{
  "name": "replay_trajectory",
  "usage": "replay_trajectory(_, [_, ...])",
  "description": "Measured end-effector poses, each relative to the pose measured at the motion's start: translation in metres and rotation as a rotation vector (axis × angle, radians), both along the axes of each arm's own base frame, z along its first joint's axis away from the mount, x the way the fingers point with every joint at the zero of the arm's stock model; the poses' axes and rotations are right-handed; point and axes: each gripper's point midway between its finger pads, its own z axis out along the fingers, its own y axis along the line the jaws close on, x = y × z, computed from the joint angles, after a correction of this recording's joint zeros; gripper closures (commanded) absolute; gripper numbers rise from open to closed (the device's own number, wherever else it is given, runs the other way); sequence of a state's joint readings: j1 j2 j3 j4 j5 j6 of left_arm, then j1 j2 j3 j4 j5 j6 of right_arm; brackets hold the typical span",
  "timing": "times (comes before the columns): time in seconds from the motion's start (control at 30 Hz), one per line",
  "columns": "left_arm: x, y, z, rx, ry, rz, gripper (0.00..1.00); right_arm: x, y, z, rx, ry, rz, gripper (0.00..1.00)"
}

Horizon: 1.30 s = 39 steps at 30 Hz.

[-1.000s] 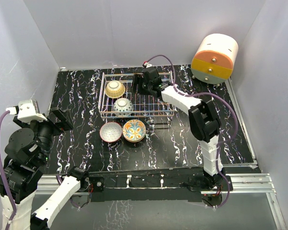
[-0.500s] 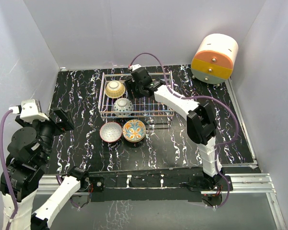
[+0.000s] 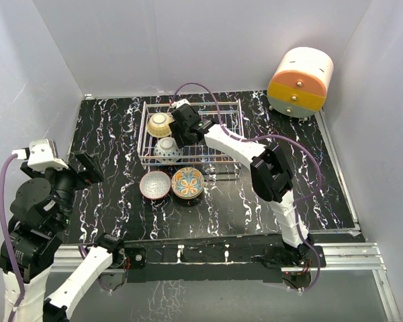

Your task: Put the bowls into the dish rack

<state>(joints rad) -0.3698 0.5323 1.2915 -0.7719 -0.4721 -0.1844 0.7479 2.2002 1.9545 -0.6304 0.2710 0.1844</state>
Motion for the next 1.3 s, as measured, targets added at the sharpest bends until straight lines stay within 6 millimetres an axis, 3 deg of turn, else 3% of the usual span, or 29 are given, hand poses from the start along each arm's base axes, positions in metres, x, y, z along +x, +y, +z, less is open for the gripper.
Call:
replay_trajectory(0.4, [-0.004,0.003,0.001,-0.003,-0.013,0.009,0.03,-0.015,0.025,-0.008,0.064,0.057,0.087,0.32])
replay_trajectory(0.77, [-0.009,0.006,0.000,-0.002,-0.013,0.015,0.03,-0.011,0.047,-0.006,0.178,0.053,0.085,0.33])
replay_trajectory(1.0, [-0.009,0.007,0.000,-0.001,-0.014,0.019,0.03,-0.005,0.053,-0.008,0.213,0.025,0.082,0.33])
replay_trajectory(1.2, [-0.009,0.007,0.000,0.000,-0.014,0.019,0.03,-0.011,0.044,-0.030,0.194,0.043,0.077,0.32])
replay_trajectory(1.3, [-0.009,0.007,0.000,0.002,-0.014,0.019,0.03,-0.017,0.039,-0.029,0.192,0.032,0.075,0.32])
